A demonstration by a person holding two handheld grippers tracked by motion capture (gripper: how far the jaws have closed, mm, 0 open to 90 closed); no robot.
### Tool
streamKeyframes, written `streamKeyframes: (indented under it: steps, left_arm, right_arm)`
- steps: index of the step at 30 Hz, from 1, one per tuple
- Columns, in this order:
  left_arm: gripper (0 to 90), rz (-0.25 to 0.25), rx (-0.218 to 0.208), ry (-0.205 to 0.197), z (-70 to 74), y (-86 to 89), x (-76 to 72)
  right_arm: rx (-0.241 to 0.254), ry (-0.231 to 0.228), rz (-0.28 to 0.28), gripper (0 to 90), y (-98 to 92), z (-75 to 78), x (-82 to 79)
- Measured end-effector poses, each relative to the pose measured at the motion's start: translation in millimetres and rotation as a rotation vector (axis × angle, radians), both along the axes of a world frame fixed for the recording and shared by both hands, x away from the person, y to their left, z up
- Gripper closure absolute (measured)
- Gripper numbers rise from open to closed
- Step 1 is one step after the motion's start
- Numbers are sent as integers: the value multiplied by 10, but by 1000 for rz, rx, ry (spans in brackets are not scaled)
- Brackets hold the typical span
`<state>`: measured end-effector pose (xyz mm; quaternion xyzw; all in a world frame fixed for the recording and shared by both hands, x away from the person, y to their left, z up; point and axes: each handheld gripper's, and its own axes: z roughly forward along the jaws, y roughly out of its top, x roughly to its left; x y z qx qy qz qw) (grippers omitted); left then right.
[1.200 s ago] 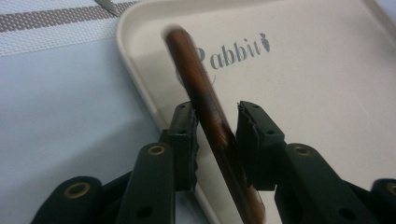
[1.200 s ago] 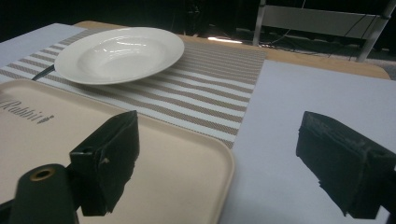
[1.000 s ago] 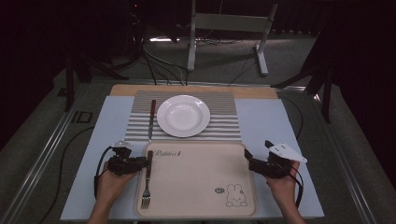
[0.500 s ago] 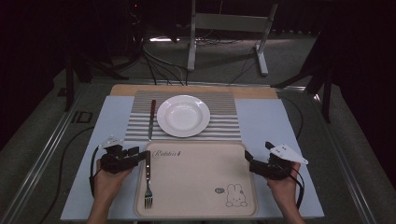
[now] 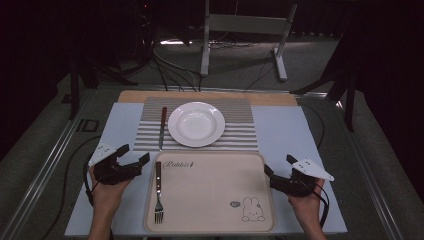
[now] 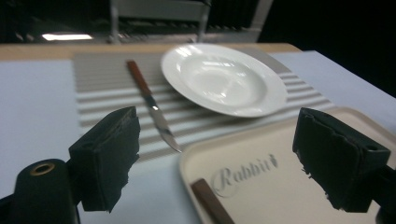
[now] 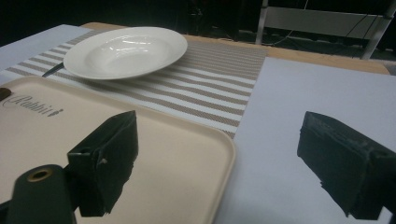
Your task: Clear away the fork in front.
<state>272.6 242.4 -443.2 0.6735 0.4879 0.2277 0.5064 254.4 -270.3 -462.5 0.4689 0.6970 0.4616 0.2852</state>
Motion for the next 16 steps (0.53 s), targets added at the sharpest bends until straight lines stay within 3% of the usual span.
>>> streamKeyframes:
  steps: [6,16]
  left_arm:
    - [43,64,0,-67,73,72,-57]
    - [0,68,9,-119,88,102,-124]
  right_arm:
    - [-7,-11,2,121,-14,-17,-41]
    - [7,-19,-11,118,-98,-56,-81]
